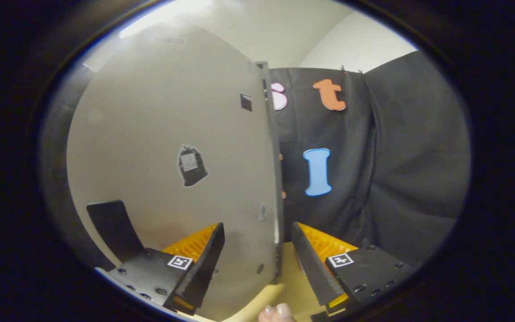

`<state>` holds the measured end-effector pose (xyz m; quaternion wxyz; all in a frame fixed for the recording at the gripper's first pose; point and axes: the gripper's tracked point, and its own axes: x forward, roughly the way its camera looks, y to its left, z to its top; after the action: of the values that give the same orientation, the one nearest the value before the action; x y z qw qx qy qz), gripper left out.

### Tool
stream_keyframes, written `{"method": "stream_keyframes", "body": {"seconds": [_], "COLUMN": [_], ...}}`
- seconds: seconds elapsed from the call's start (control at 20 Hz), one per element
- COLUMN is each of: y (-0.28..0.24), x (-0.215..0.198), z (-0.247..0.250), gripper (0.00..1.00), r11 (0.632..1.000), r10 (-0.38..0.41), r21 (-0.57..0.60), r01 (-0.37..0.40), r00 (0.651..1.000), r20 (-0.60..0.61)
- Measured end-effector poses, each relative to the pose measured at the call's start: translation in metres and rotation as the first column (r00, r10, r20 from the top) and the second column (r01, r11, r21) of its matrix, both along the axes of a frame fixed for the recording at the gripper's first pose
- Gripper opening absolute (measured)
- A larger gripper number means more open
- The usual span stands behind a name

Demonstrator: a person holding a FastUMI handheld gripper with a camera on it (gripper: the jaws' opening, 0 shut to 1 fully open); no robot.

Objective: Open the shoe cabinet door, grab the shoes and put them into the shoe cabinet, then close the shoe cabinet door.

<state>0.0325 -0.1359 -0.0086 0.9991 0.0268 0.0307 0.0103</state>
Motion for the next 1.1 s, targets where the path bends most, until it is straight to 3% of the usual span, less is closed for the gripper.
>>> {"method": "stream_keyframes", "body": {"seconds": [0.3,0.55,1.1], "y": [0.097,0.144,0.178], "x": [0.039,0.089,0.135], "z": [-0.002,-0.014,-0.022], "gripper": [0.93,0.93,0.93], "r11": [0.995,0.992,0.999], "r10": [0.098,0.126,0.051], "r21": [-0.007,0.019,-0.004], "r01": [-0.098,-0.126,-0.05], "r00": [0.995,0.992,0.998], "r20": [0.029,0.01,0.031]}}
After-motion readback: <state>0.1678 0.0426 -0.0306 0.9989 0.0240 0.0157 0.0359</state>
